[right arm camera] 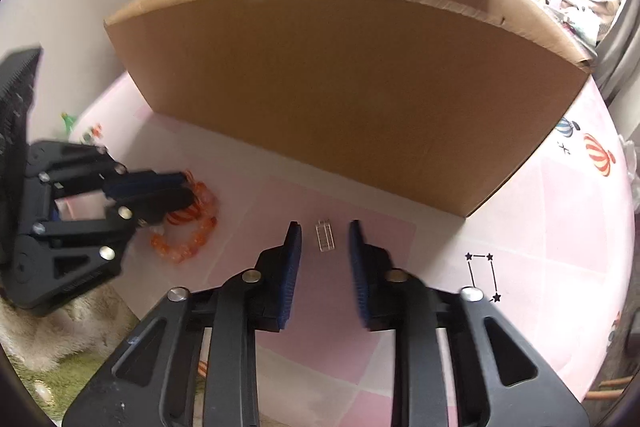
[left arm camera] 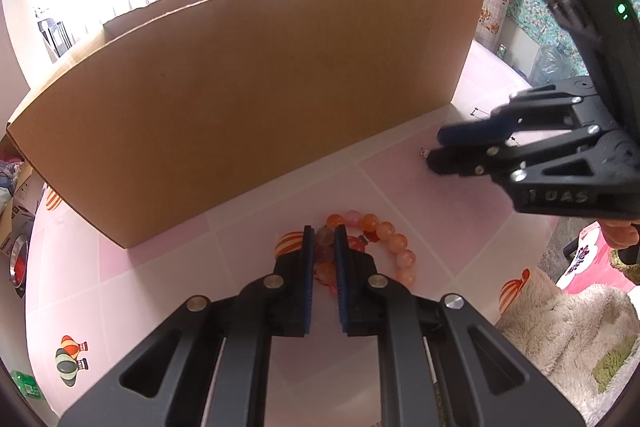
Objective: Organize jewelry
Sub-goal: 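Lower the right gripper onto the gold spring earring and close it, then lift the bracelet with the left gripper while the right gripper carries the earring over the box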
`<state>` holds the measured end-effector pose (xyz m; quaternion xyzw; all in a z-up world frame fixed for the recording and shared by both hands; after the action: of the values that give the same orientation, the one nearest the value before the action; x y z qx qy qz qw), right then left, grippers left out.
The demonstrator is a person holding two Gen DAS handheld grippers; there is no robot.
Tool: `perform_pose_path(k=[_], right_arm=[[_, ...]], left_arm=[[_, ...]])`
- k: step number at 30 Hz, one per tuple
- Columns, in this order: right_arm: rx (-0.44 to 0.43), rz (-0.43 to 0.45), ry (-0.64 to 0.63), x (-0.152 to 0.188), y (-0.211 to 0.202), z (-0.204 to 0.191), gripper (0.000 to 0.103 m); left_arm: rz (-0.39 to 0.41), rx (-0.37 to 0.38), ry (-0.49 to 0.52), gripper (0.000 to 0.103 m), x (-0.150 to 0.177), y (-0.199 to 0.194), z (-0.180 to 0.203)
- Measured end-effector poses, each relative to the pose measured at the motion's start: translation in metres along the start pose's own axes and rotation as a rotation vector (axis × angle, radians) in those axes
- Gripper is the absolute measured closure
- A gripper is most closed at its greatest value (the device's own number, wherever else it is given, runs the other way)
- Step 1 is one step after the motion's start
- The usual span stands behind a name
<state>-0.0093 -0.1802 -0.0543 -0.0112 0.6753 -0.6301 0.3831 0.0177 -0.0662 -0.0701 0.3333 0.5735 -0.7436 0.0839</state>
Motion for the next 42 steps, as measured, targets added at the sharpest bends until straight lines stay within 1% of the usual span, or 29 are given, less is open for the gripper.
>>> perform_pose_path(k=[2, 3, 9, 12, 14, 16, 18, 24, 30, 35, 39, 42], right_arm=[[0.016, -0.018, -0.029, -0.005, 0.0, -0.002, 0.097], [0.014, -0.029, -0.035, -0.006, 0.001, -0.003, 0.1], [-0.006, -0.032, -0.005, -0.009, 0.001, 0.002, 0.101], [-0.013, -0.028, 0.006, -0.006, -0.002, 0.008, 0.101], [-0.01, -0.025, 0.009, -0.003, -0.005, 0.006, 0.101], [-0.01, -0.018, 0.011, -0.008, -0.02, 0.014, 0.101], [-0.007, -0.01, 0.014, -0.008, -0.022, 0.013, 0.101], [0.01, 0.039, 0.035, -0.012, -0.045, 0.023, 0.101], [0.05, 0.118, 0.039, -0.013, -0.068, 0.029, 0.101], [0.084, 0.192, 0.042, -0.014, -0.092, 0.034, 0.101], [0.105, 0.259, 0.034, -0.017, -0.112, 0.027, 0.101], [0.119, 0.316, 0.032, -0.021, -0.126, 0.03, 0.101]], left_arm=[[0.0, 0.001, 0.0, 0.094, -0.001, 0.0, 0.0], [0.001, 0.001, -0.001, 0.094, -0.001, 0.0, 0.0], [0.004, 0.003, -0.003, 0.094, -0.001, -0.001, 0.0], [0.004, 0.003, -0.003, 0.094, -0.001, -0.001, 0.0], [0.004, 0.003, -0.003, 0.094, -0.001, -0.001, 0.0], [0.004, 0.003, -0.005, 0.094, -0.001, -0.001, 0.0], [0.007, 0.004, -0.008, 0.094, -0.001, -0.001, 0.0], [0.031, 0.013, -0.004, 0.094, -0.001, -0.011, -0.001], [0.095, 0.038, 0.007, 0.094, -0.006, -0.04, 0.001], [0.189, 0.046, 0.043, 0.094, -0.018, -0.072, 0.007], [0.26, 0.068, 0.086, 0.094, -0.033, -0.101, 0.014], [0.302, 0.107, 0.105, 0.094, -0.044, -0.122, 0.019]])
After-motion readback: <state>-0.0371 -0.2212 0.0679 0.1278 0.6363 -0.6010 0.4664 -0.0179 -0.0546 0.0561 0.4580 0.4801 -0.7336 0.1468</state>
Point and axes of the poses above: each gripper's, at about its wrist camera, not at the fingertips, and y roughly the way its jaws point, z to its right, x to its underside, the point moved 2 cm from there along y, roughly the way its jaws point, and after that the axes turned 14 degrees about -y, right-handed, at the moved point
